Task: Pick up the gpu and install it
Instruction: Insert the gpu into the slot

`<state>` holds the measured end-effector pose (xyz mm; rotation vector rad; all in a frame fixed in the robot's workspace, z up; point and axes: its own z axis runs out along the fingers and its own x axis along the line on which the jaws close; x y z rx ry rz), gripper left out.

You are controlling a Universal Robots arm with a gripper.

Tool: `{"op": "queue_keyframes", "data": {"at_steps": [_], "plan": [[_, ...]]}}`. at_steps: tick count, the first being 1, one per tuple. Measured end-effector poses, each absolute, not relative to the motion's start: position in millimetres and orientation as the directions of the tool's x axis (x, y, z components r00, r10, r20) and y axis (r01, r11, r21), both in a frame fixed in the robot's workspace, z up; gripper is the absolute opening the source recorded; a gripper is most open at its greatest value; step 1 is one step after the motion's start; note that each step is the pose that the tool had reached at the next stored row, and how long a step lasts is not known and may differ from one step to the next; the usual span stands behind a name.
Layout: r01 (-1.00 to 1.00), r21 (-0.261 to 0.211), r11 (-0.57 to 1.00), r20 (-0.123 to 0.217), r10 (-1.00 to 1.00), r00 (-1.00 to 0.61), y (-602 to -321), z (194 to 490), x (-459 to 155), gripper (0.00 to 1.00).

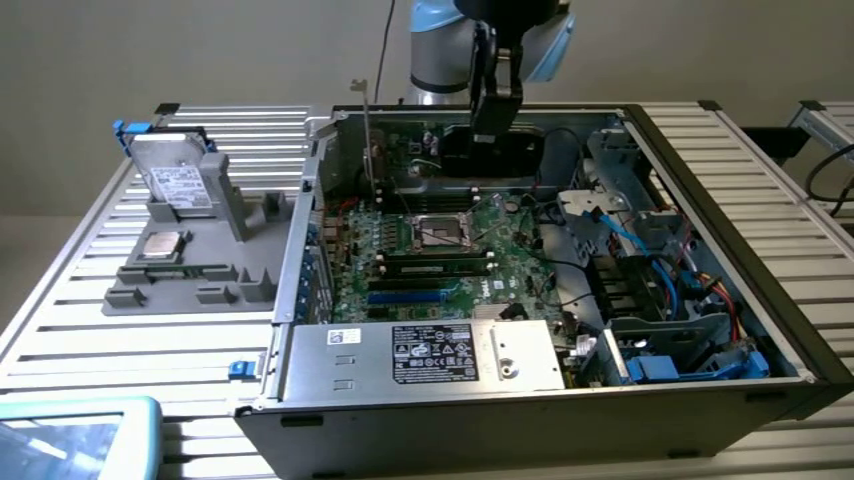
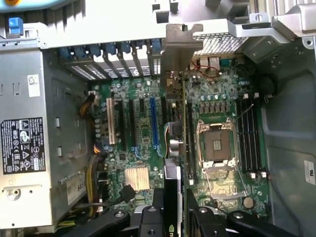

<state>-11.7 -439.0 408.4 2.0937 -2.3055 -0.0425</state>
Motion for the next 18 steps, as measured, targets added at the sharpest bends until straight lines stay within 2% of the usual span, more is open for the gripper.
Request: {"op": "queue_keyframes", "data": {"at_steps": [5,10,18], "plan": [[-0.995,0.039,0.096,0.004,-0.995,-0.096,-439,408,-12,0.27],[-0.995,0.033,0.097,0.063,-0.993,-0.095,-437,406,-13,0.27],[-0.997,0.033,0.072,0.064,-0.996,-0.070,-437,392,-23,0.27]]}}
